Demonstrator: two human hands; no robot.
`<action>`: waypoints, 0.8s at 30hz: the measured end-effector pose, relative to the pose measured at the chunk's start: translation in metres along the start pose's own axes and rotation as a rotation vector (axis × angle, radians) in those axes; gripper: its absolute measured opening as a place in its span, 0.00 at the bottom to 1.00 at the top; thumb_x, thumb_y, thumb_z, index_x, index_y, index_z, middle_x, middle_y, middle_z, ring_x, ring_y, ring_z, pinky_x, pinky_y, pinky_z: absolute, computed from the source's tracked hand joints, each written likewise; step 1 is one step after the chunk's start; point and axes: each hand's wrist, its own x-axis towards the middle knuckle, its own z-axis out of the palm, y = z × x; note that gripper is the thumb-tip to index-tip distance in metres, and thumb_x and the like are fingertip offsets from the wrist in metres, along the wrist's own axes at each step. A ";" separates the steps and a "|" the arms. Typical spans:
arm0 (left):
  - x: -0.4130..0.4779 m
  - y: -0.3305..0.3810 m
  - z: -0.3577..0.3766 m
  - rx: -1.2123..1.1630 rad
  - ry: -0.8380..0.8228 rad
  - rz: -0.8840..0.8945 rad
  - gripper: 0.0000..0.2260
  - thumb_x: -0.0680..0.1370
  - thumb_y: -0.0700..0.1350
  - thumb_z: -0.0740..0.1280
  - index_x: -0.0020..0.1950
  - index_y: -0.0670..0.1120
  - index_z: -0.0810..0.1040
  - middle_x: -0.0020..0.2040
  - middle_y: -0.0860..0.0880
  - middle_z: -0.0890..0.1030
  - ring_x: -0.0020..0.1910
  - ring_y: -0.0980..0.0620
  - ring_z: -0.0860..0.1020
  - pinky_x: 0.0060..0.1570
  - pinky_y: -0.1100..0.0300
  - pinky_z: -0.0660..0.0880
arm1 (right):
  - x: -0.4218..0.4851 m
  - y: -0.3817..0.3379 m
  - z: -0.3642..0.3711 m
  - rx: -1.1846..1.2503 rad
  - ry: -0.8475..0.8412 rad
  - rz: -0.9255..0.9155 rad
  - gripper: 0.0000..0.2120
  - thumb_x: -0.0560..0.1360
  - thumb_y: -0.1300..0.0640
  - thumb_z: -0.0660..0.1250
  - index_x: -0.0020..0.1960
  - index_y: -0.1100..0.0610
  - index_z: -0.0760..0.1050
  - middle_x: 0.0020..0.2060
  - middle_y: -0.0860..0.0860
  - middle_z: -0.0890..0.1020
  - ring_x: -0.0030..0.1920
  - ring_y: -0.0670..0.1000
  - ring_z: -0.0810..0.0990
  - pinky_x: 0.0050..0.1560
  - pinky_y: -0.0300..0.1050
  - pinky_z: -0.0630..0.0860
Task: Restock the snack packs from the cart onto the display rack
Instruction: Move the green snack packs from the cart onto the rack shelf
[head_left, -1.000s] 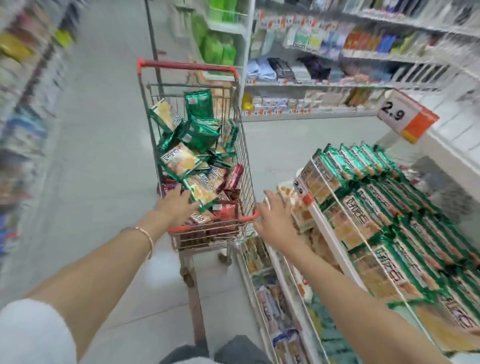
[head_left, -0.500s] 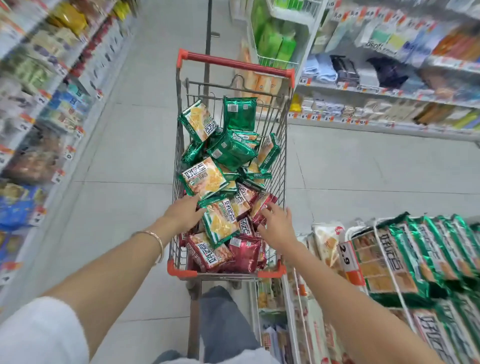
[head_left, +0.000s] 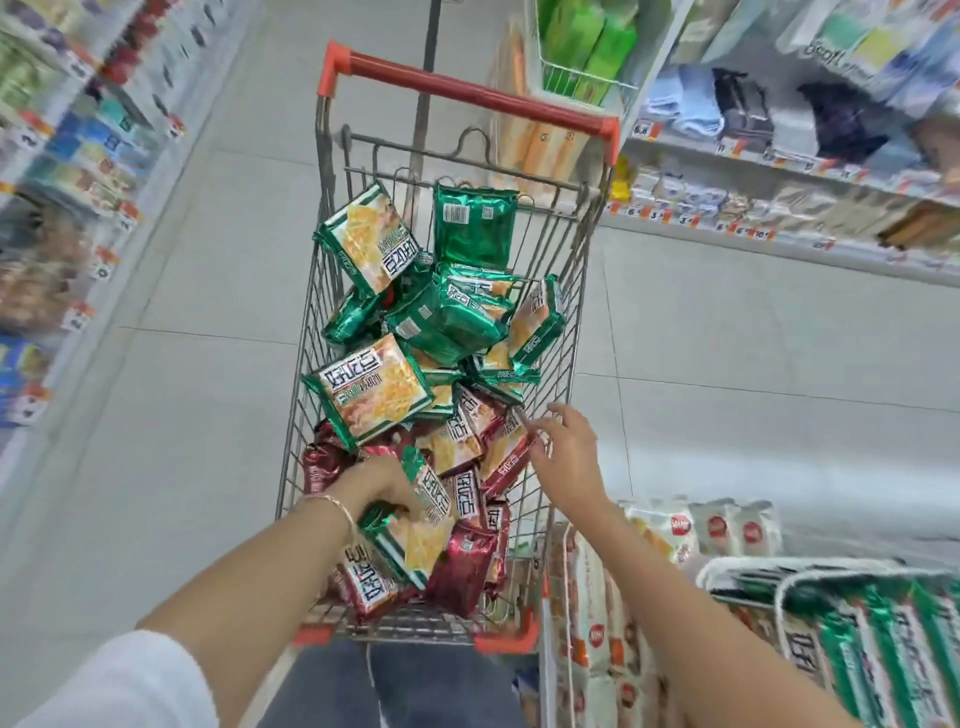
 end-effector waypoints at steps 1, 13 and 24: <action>-0.004 -0.007 -0.009 -0.122 -0.081 0.022 0.38 0.71 0.49 0.76 0.76 0.38 0.64 0.72 0.42 0.69 0.70 0.44 0.70 0.69 0.51 0.69 | 0.008 -0.005 -0.001 0.019 0.008 0.008 0.12 0.77 0.64 0.67 0.58 0.59 0.82 0.69 0.59 0.74 0.72 0.60 0.68 0.73 0.56 0.60; -0.067 -0.098 -0.079 -1.479 0.184 0.232 0.29 0.64 0.44 0.78 0.64 0.41 0.77 0.60 0.39 0.82 0.56 0.40 0.81 0.51 0.48 0.81 | 0.147 -0.121 0.018 0.085 -0.025 -0.005 0.47 0.73 0.52 0.75 0.81 0.54 0.48 0.78 0.55 0.61 0.79 0.58 0.55 0.78 0.55 0.46; -0.074 -0.100 -0.076 -1.665 0.126 0.197 0.09 0.79 0.45 0.67 0.54 0.41 0.79 0.44 0.42 0.86 0.37 0.47 0.84 0.36 0.58 0.82 | 0.093 -0.112 0.026 0.015 0.490 -0.767 0.20 0.68 0.65 0.70 0.59 0.56 0.75 0.61 0.56 0.76 0.64 0.58 0.72 0.75 0.58 0.56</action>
